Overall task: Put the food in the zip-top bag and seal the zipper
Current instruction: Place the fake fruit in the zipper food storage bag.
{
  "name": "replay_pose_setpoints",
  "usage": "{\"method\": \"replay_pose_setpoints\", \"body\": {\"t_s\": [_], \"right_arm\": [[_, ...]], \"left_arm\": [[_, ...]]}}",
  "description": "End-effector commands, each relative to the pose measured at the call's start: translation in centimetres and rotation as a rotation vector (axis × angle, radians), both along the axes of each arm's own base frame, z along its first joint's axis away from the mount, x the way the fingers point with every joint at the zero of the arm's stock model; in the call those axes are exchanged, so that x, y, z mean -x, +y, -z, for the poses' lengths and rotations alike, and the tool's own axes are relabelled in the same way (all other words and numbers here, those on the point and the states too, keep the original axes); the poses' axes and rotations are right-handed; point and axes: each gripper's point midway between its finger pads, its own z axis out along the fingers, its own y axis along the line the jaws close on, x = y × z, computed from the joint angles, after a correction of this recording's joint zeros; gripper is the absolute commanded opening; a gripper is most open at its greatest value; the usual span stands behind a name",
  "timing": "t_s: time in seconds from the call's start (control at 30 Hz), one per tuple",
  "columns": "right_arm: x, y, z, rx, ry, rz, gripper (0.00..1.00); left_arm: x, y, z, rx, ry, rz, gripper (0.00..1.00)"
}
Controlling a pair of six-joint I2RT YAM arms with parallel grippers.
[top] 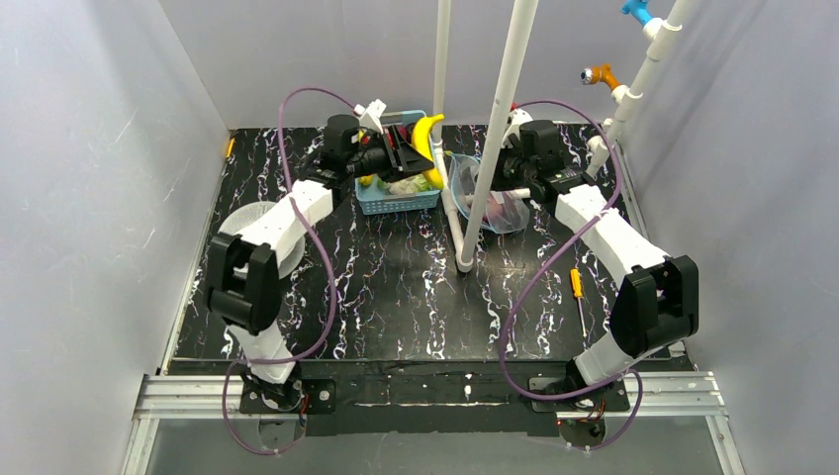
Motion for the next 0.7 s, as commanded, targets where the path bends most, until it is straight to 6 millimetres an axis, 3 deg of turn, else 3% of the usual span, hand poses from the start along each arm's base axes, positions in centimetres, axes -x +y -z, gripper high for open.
{"method": "replay_pose_setpoints", "body": {"t_s": [0.0, 0.23, 0.53, 0.67], "right_arm": [[-0.1, -0.1, -2.4, -0.029, -0.07, 0.011, 0.01], [-0.3, -0.9, -2.8, -0.022, -0.096, 0.064, 0.01], [-0.5, -1.4, -2.7, -0.024, -0.107, 0.1, 0.01], [-0.7, -1.5, -2.5, -0.012, -0.098, 0.11, 0.01]], "left_arm": [[1.5, -2.5, 0.7, 0.122, 0.203, 0.155, 0.0], [5.0, -1.7, 3.6, 0.027, 0.337, 0.225, 0.0], [9.4, -1.7, 2.7, 0.022, 0.369, 0.352, 0.0], [9.4, -0.9, 2.6, -0.041, 0.325, 0.3, 0.0]]}}
